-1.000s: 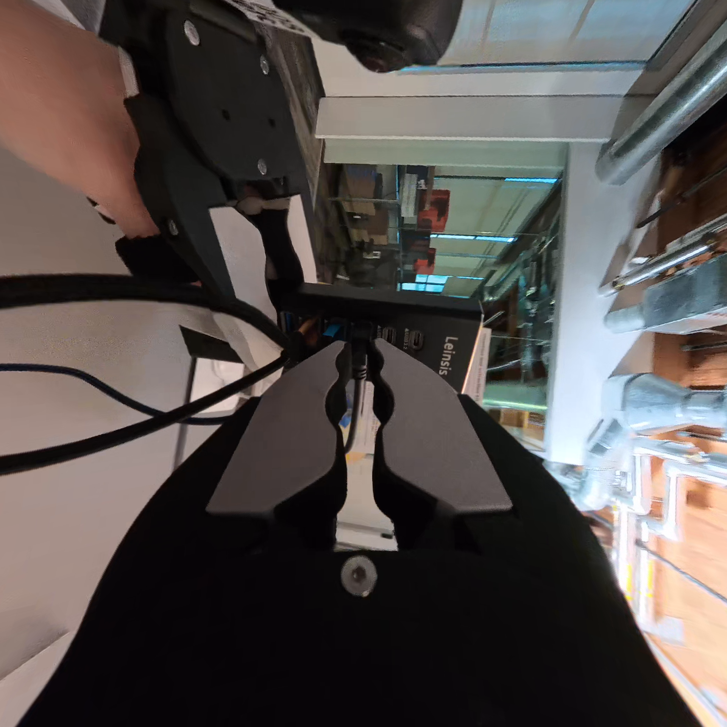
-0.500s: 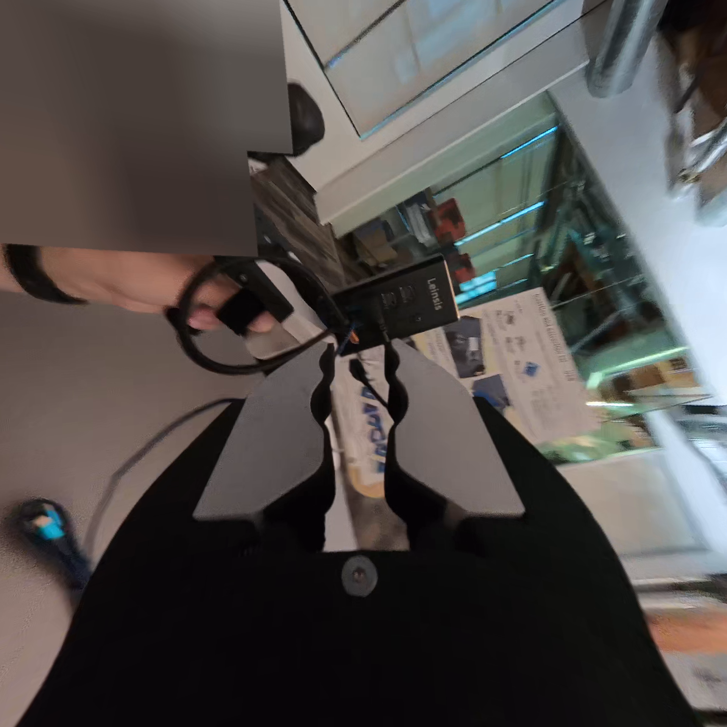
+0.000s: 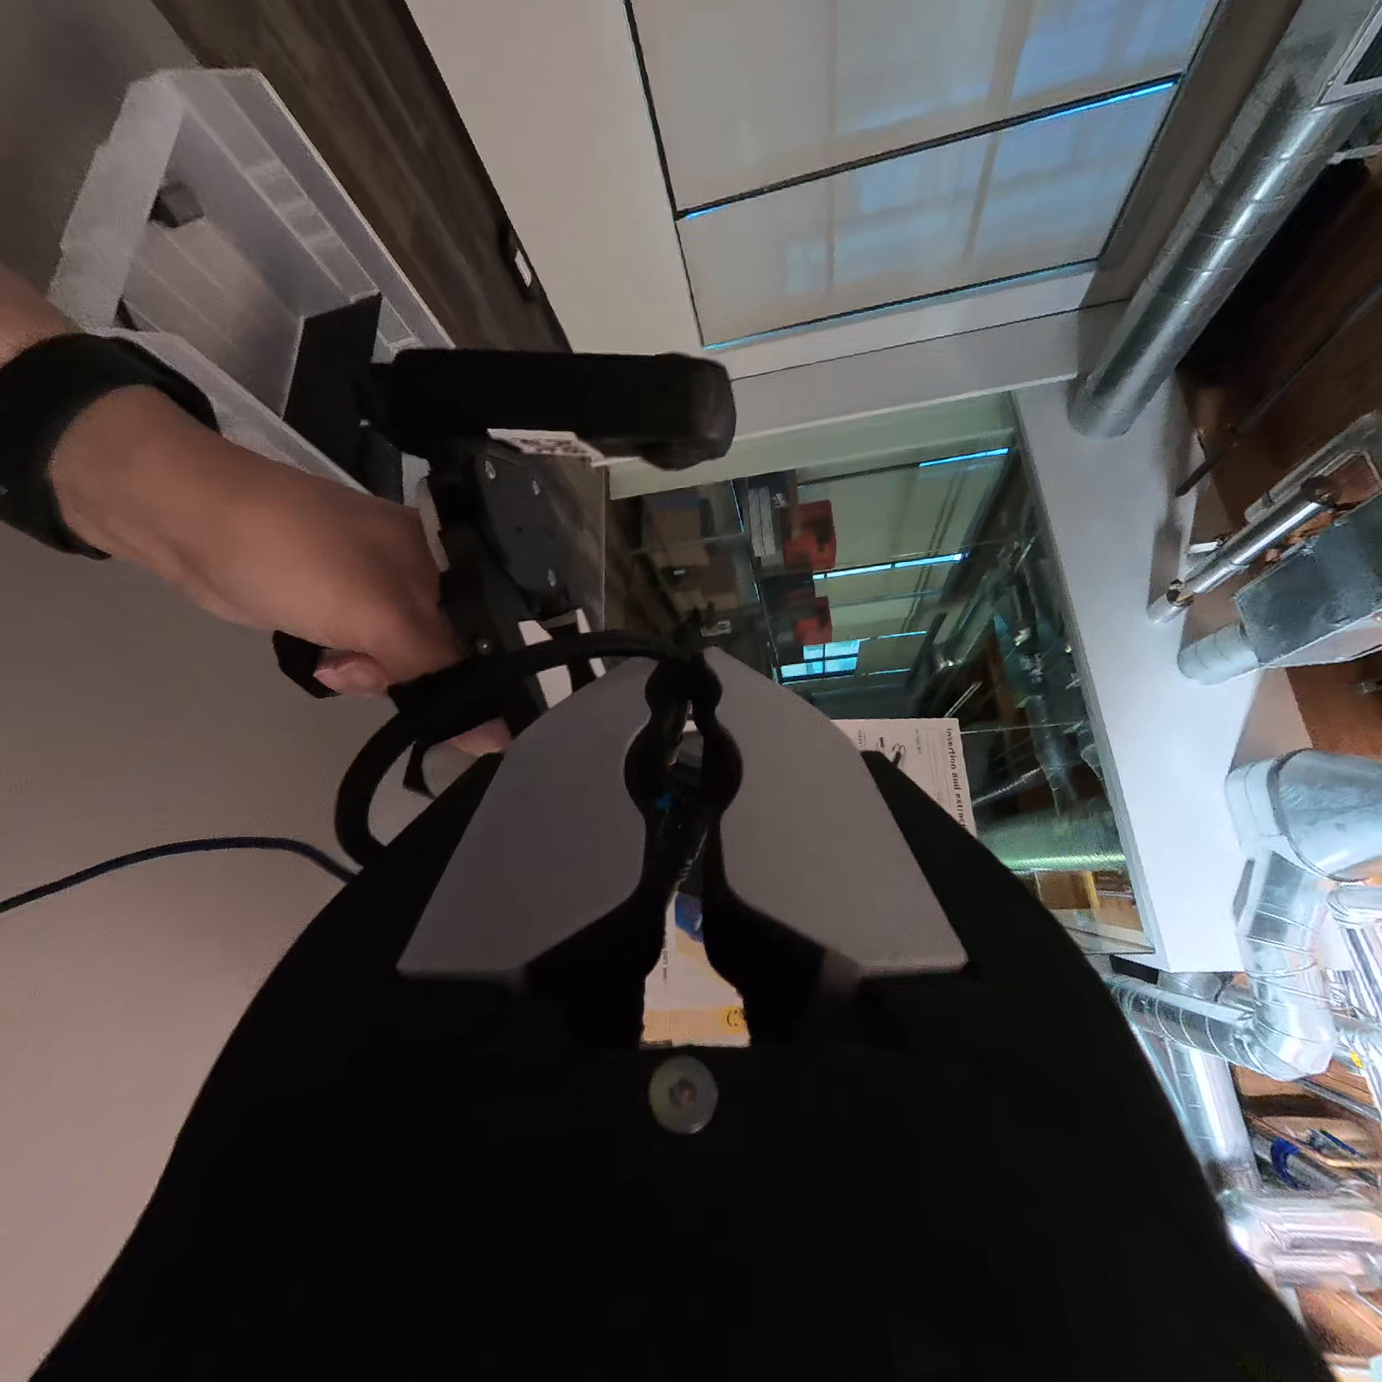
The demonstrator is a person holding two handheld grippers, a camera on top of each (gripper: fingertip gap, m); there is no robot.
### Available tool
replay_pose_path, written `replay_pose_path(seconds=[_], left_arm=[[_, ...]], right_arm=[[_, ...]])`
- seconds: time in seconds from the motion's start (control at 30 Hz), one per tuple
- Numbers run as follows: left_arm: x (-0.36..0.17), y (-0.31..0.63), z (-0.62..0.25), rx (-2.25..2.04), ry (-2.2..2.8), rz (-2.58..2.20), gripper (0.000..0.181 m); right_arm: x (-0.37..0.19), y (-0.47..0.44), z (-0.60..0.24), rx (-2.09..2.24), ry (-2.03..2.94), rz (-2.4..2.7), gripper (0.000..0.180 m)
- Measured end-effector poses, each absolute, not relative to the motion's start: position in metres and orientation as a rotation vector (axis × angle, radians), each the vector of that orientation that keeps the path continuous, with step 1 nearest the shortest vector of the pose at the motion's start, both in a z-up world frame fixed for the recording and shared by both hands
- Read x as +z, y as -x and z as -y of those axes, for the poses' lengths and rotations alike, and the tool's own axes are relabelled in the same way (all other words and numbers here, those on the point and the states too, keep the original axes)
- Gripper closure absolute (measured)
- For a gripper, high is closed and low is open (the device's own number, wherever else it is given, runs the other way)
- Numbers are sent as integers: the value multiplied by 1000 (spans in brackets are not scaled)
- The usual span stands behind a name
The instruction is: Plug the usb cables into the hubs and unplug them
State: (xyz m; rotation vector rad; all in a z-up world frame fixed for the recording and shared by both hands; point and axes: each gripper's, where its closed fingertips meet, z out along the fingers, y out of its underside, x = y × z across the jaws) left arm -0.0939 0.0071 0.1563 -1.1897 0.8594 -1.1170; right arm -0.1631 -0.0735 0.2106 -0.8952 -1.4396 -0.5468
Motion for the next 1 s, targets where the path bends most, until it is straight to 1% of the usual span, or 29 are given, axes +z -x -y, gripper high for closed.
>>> replay_pose_path(seconds=[0.1, 0.23, 0.33, 0.4, 0.57, 0.6, 0.7, 0.77, 0.87, 0.93, 1.0], left_arm=[[156, 94, -10, -1135, 1185, -829, 152], [169, 110, -18, -1158, 1105, -733, 152], [181, 127, -20, -1023, 977, -697, 152], [188, 134, -15, -937, 889, -708, 152], [199, 141, 1, -844, 764, -729, 152], [200, 143, 4, -841, 752, -726, 153], [202, 143, 10, -877, 729, -752, 152], [202, 143, 10, -863, 721, -763, 152], [199, 138, 11, -778, 710, -803, 154], [196, 134, 16, -736, 689, -829, 152], [194, 129, 21, -709, 678, -848, 152]], right_arm=[[216, 170, 88, -477, 842, 1450, 175], [190, 163, 105, -457, 865, 1566, 173], [167, 145, 110, -526, 881, 1611, 161], [171, 123, 104, -655, 884, 1552, 156], [191, 76, 95, -764, 931, 1468, 156], [197, 65, 90, -801, 961, 1441, 162], [187, 29, 74, -864, 1208, 1453, 160], [187, 17, 70, -895, 1247, 1447, 160], [214, 34, 74, -736, 1202, 1301, 162], [232, 63, 85, -551, 1122, 1266, 164], [243, 90, 94, -481, 1018, 1278, 167]])
